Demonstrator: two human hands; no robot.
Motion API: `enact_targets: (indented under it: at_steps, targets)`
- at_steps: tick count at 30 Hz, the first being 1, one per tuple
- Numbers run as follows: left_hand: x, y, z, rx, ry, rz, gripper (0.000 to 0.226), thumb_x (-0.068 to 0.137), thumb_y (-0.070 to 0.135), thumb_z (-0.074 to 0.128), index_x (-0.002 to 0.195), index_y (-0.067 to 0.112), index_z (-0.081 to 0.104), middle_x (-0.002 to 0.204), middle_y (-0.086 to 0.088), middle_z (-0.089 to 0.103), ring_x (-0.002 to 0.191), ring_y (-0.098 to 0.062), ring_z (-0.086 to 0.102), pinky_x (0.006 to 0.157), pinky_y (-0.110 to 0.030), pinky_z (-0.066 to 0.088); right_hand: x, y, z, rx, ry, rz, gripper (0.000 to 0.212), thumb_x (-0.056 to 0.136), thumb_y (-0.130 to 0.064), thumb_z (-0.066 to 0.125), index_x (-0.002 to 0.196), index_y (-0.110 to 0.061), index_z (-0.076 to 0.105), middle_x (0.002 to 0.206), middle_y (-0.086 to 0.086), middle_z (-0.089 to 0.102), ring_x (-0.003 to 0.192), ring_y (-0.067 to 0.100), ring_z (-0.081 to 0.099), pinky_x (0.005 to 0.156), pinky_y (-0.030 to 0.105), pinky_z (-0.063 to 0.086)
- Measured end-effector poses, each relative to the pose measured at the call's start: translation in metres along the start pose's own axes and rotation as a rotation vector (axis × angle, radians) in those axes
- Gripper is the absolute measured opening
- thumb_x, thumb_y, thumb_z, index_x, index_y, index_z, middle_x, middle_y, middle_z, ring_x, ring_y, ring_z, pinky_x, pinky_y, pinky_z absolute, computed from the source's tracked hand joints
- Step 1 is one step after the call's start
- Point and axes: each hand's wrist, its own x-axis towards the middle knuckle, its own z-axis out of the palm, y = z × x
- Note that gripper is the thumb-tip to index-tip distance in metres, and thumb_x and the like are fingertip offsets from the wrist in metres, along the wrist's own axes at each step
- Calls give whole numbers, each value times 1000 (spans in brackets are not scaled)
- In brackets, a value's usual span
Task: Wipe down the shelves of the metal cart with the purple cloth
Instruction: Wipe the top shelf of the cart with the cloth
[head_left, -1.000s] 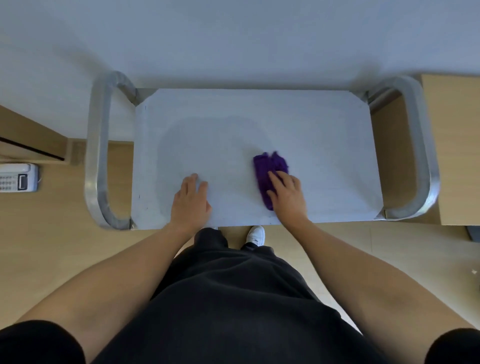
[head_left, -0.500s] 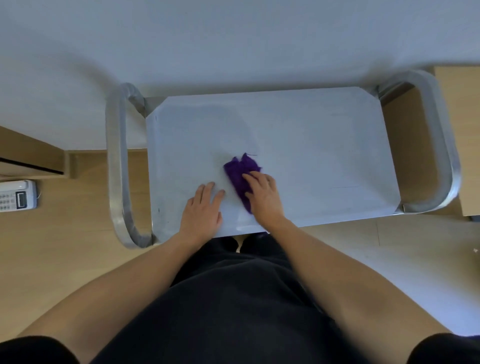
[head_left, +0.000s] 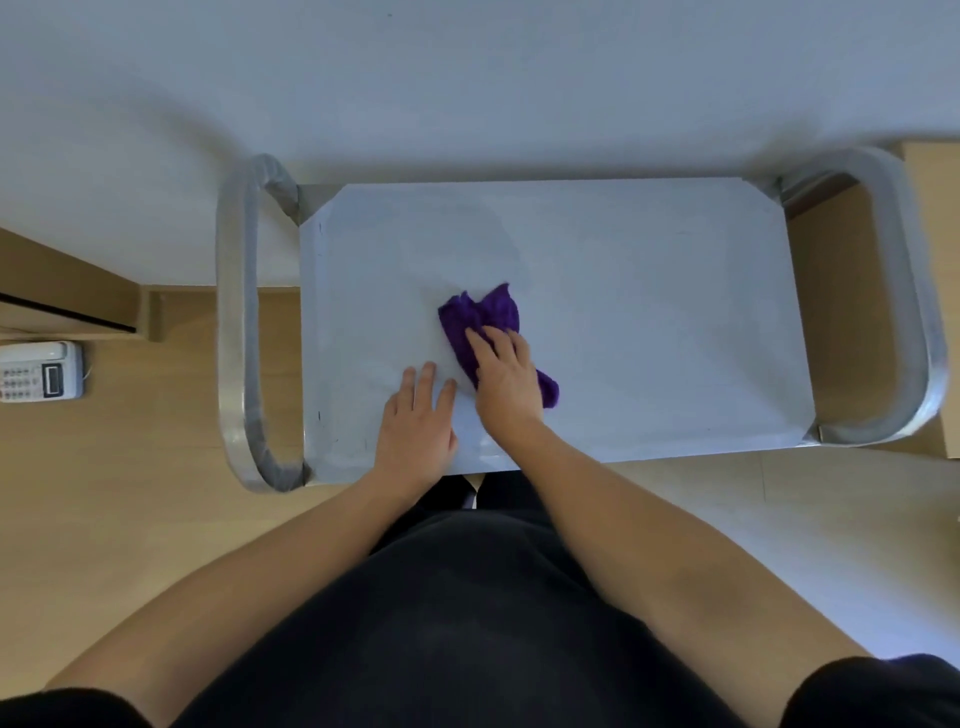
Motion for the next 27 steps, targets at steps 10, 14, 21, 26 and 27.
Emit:
enact_targets:
  at_steps: [10, 14, 21, 26, 27]
  targets:
    - [3, 4, -3, -30, 2, -5, 58, 90, 18, 49, 145, 14, 34, 158, -17, 17, 147, -36, 13, 110, -47, 31, 21, 25, -22, 7, 101, 229, 64, 86, -2, 49, 146, -17, 36, 149, 7, 36, 137, 32, 30, 114, 38, 29]
    - [4, 6, -6, -29, -6, -35, 57, 90, 20, 50, 145, 14, 35, 157, -17, 20, 146, -36, 16, 109, -47, 32, 7, -11, -2, 50, -4, -135, 58, 84, -2, 60, 139, -16, 49, 142, 7, 48, 133, 32, 38, 107, 41, 40]
    - [20, 7, -17, -26, 29, -1, 52, 89, 17, 52, 140, 11, 42, 154, -18, 26, 144, -37, 22, 107, -46, 36, 39, 63, -39, 63, 144, 345, 62, 87, -1, 51, 146, -14, 37, 152, 10, 34, 141, 30, 27, 113, 42, 33]
    - [49, 16, -27, 11, 22, 37, 52, 94, 17, 47, 144, 11, 35, 158, -15, 18, 146, -35, 16, 108, -45, 35, 42, 36, -29, 35, 171, 272, 60, 87, 0, 50, 144, -15, 40, 146, 9, 42, 135, 33, 34, 112, 41, 32]
    - [54, 17, -29, 19, 22, 37, 52, 94, 18, 47, 145, 12, 33, 158, -14, 17, 146, -35, 16, 108, -44, 34, 39, 28, -25, 28, 137, 198, 61, 87, 0, 51, 144, -16, 41, 146, 8, 43, 135, 32, 35, 112, 40, 33]
